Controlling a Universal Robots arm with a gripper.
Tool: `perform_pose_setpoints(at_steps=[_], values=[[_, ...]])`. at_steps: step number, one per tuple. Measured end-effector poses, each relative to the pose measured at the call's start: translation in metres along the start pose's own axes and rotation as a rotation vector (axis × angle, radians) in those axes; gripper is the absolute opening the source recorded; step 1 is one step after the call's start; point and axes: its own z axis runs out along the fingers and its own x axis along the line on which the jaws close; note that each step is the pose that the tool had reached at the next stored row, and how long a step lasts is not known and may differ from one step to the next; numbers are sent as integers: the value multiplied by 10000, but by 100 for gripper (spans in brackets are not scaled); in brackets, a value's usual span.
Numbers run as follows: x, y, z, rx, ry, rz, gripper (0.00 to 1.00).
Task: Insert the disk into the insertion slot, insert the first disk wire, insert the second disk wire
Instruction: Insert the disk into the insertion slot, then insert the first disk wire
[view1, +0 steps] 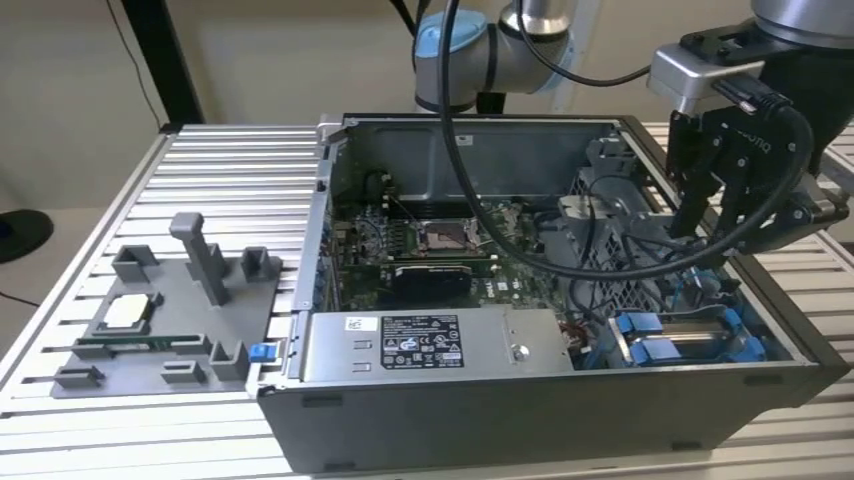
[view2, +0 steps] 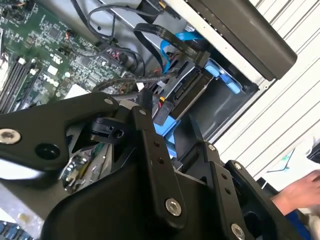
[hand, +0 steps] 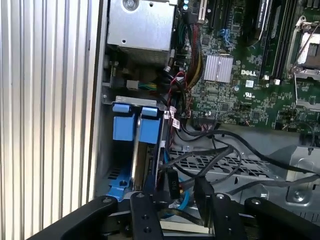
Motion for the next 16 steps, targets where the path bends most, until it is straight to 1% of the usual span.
perform_pose_setpoints(at_steps=[2, 7, 16], values=[[19, 6, 0, 25, -5, -76, 100], [24, 14, -2, 31, -11, -175, 100], [24, 24, 13, 48, -89, -1125, 100]])
